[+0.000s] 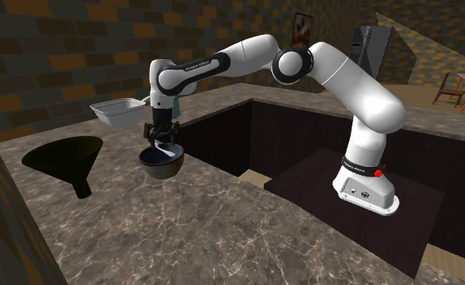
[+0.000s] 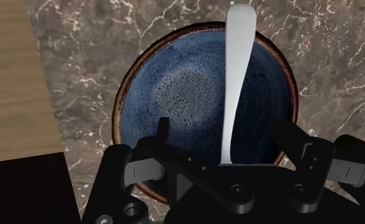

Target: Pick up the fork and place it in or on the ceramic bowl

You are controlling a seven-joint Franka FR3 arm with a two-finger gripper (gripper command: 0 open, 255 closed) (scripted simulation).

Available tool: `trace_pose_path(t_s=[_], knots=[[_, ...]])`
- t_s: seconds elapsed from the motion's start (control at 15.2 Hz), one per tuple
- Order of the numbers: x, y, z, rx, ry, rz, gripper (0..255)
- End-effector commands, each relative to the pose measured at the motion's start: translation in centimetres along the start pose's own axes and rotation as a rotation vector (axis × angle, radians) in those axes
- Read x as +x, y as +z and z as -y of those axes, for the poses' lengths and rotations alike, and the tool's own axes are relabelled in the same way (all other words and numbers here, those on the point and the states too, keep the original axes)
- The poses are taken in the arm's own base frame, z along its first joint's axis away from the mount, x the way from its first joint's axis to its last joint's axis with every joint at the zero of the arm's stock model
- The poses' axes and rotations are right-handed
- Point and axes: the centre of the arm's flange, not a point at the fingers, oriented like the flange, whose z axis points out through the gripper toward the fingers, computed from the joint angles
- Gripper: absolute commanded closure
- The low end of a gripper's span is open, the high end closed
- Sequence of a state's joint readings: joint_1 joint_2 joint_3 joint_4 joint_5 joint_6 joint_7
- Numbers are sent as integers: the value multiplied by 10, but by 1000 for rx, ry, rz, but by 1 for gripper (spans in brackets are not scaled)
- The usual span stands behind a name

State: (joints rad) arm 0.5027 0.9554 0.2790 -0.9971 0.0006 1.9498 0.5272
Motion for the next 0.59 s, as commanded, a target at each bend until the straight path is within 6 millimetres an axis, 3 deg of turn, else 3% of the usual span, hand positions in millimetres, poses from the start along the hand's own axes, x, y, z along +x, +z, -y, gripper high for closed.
trace_pose_path(t_s=[0.0, 0.13, 0.53], knots=[[1, -20, 1, 0, 0, -1, 0], [1, -43, 1, 0, 0, -1, 0], [1, -43, 1, 0, 0, -1, 0]])
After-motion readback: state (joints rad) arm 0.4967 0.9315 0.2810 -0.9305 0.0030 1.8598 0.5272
